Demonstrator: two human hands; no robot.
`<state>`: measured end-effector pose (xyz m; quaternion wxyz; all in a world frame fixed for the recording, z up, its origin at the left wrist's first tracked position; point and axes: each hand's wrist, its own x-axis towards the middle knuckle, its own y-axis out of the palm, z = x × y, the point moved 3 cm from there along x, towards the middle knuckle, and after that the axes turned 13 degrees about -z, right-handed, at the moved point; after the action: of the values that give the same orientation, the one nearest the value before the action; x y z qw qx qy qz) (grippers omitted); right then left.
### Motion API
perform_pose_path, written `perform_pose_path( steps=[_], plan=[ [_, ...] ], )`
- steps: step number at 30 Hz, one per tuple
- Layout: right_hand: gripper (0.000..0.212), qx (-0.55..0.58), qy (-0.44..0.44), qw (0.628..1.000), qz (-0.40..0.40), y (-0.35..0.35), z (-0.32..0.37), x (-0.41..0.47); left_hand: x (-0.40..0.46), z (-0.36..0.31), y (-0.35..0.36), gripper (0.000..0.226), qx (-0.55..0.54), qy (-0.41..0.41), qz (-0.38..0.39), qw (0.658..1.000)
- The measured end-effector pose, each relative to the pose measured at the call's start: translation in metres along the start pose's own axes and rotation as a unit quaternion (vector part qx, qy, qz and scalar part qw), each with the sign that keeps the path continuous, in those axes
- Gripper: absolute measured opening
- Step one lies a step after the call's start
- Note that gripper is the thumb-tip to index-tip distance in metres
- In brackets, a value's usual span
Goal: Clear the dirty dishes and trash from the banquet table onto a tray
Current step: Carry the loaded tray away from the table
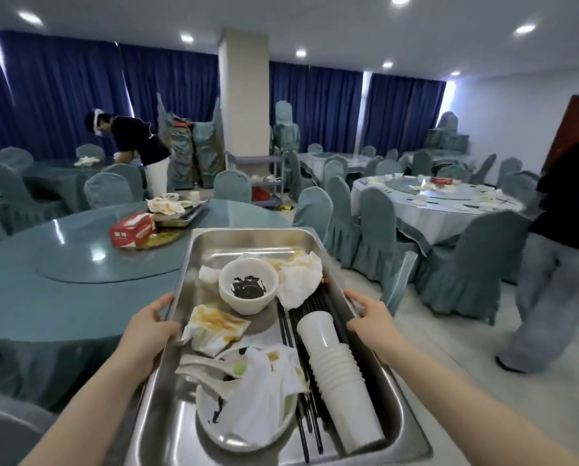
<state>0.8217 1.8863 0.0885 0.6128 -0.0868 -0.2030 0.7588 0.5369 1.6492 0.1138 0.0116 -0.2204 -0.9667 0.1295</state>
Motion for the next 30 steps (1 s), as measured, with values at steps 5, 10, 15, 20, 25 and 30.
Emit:
perform_pose_path(
  steps=[5, 10, 15, 20, 25, 30],
  plan=[
    [0.072, 0.000, 0.003, 0.999, -0.047, -0.047, -0.036, 0.071, 0.027, -0.022, 0.106, 0.078, 0.014, 0.013, 0.047, 0.999],
    [0.072, 0.013, 0.005, 0.995, -0.102, -0.101, -0.070, 0.146, 0.050, -0.049, 0.213, 0.078, 0.017, 0.033, 0.086, 0.996],
    [0.072, 0.022, 0.031, 0.990, -0.137, -0.143, -0.103, 0.216, 0.074, -0.082, 0.313, 0.078, 0.004, 0.045, 0.108, 0.993],
    [0.072, 0.028, 0.026, 0.984, -0.173, -0.182, -0.135, 0.304, 0.107, -0.108, 0.433, 0.073, -0.017, 0.057, 0.126, 0.990],
    [0.071, 0.034, 0.047, 0.977, -0.208, -0.229, -0.171, 0.382, 0.144, -0.139, 0.558, 0.074, -0.020, 0.067, 0.180, 0.981],
    [0.071, 0.032, 0.077, 0.965, -0.249, -0.293, -0.212, 0.450, 0.152, -0.165, 0.682, 0.073, -0.002, 0.067, 0.220, 0.973]
  ],
)
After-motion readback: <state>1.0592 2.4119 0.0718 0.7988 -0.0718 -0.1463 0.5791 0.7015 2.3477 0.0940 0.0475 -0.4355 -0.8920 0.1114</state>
